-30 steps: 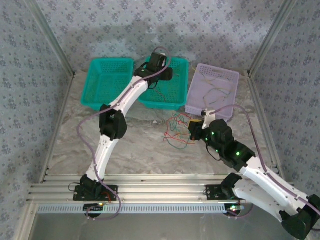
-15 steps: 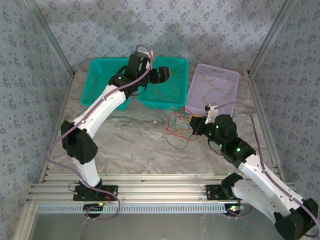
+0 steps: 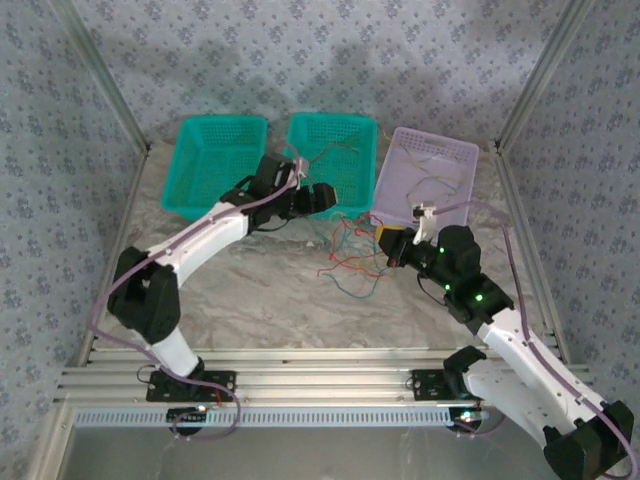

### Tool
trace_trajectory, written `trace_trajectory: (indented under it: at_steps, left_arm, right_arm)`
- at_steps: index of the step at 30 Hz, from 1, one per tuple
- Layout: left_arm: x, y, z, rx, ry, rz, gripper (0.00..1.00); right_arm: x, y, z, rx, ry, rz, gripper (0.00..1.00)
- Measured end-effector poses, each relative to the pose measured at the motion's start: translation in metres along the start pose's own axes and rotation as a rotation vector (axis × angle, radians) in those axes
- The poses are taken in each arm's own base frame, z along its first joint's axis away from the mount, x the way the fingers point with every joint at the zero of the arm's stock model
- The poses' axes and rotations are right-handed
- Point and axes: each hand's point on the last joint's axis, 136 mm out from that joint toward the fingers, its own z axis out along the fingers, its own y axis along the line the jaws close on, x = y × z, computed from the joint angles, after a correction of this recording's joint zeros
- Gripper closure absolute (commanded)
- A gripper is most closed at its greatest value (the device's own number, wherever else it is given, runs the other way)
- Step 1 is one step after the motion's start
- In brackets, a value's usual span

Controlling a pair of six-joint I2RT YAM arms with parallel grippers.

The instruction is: Untangle the cables

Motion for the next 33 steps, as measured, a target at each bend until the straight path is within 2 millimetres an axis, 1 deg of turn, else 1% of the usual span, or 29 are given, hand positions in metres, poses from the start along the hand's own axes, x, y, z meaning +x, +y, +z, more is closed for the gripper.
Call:
trace_trajectory:
  at_steps: [3, 6, 13, 16, 19, 21, 25, 29, 33]
  left_arm:
    - [0.008, -0.004, -0.017, 0.06, -0.015, -0.004, 0.21]
    - [0.013, -0.008, -0.026, 0.117, -0.031, -0.013, 0.21]
    - [0.031, -0.002, -0.014, 0.2, -0.005, -0.06, 0.25]
    - [0.035, -0.008, -0.011, 0.237, 0.006, -0.056, 0.26]
    - [0.038, -0.02, -0.012, 0.278, 0.008, -0.029, 0.26]
    - [0.04, -0.024, -0.014, 0.295, 0.005, -0.01, 0.26]
    - [0.052, -0.023, -0.019, 0.313, 0.019, 0.015, 0.26]
    - [0.056, -0.026, -0.02, 0.327, 0.031, 0.029, 0.25]
    - [0.066, -0.028, -0.023, 0.342, 0.042, 0.04, 0.25]
  right_arm:
    - [-0.001, -0.001, 0.0, -0.002, -0.001, 0.01, 1.0]
    - [-0.002, -0.001, -0.001, -0.005, -0.005, 0.015, 1.0]
    - [-0.006, 0.0, 0.0, -0.024, -0.015, 0.044, 1.0]
    - [-0.006, 0.0, 0.001, -0.03, -0.019, 0.062, 1.0]
    - [-0.004, -0.004, 0.004, -0.025, -0.01, 0.075, 1.0]
    - [-0.003, -0.006, 0.006, -0.021, -0.006, 0.085, 1.0]
    - [-0.003, -0.006, 0.007, -0.024, -0.006, 0.107, 1.0]
    - [-0.005, -0.004, 0.007, -0.032, -0.005, 0.121, 1.0]
    - [-0.011, 0.001, 0.006, -0.046, -0.014, 0.135, 1.0]
